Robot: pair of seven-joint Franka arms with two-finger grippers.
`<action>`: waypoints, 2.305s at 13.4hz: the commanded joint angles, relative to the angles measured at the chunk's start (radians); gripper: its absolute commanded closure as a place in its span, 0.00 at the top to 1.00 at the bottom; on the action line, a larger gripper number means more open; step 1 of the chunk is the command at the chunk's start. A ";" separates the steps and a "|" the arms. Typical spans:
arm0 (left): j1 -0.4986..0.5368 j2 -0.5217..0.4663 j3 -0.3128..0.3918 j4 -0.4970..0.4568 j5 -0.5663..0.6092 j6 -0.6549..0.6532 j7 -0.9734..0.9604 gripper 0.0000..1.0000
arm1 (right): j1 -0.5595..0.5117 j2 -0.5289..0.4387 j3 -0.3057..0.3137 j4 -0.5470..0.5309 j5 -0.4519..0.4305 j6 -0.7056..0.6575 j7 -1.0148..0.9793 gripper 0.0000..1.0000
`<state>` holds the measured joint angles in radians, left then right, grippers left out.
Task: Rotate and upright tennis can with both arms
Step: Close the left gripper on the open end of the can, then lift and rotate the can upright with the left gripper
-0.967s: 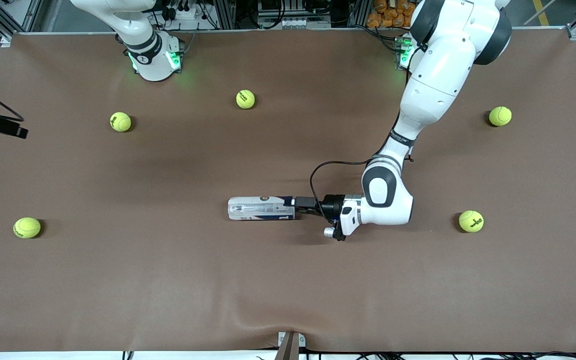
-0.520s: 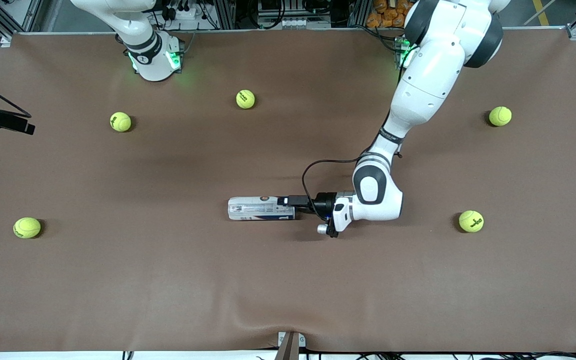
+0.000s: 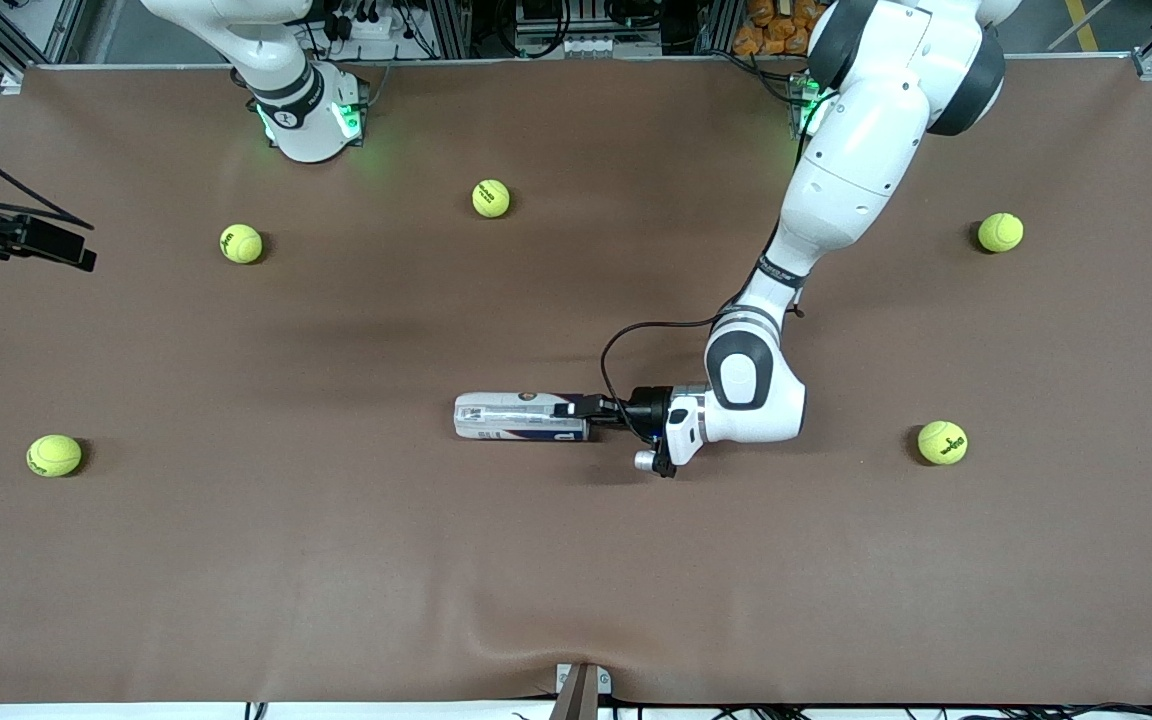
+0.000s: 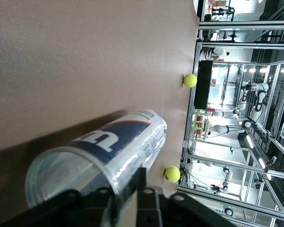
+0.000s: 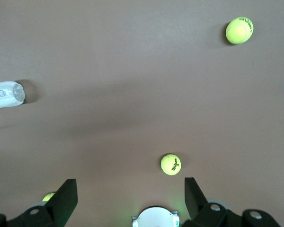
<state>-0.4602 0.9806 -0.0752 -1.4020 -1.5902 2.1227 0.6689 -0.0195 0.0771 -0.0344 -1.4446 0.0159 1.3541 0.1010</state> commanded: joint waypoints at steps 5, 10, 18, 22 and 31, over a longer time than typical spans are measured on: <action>-0.003 -0.080 0.009 0.009 0.071 0.010 -0.138 0.00 | -0.022 -0.023 0.013 -0.008 -0.002 0.004 -0.066 1.00; -0.009 -0.158 0.017 0.015 0.370 0.010 -0.330 0.00 | -0.031 -0.020 0.011 -0.005 -0.002 0.011 -0.066 1.00; -0.125 -0.404 0.009 0.018 1.121 -0.003 -0.958 0.00 | -0.040 -0.020 0.010 -0.005 0.030 0.014 -0.064 1.00; -0.250 -0.435 0.017 0.018 1.404 -0.024 -1.251 0.00 | -0.043 -0.020 0.010 -0.008 0.041 0.014 -0.064 1.00; -0.327 -0.404 0.018 0.020 1.651 -0.181 -1.442 0.00 | -0.042 -0.020 0.010 -0.013 0.042 0.013 -0.061 1.00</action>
<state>-0.7645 0.5605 -0.0653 -1.3903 0.0255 1.9552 -0.7309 -0.0391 0.0684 -0.0375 -1.4482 0.0372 1.3657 0.0510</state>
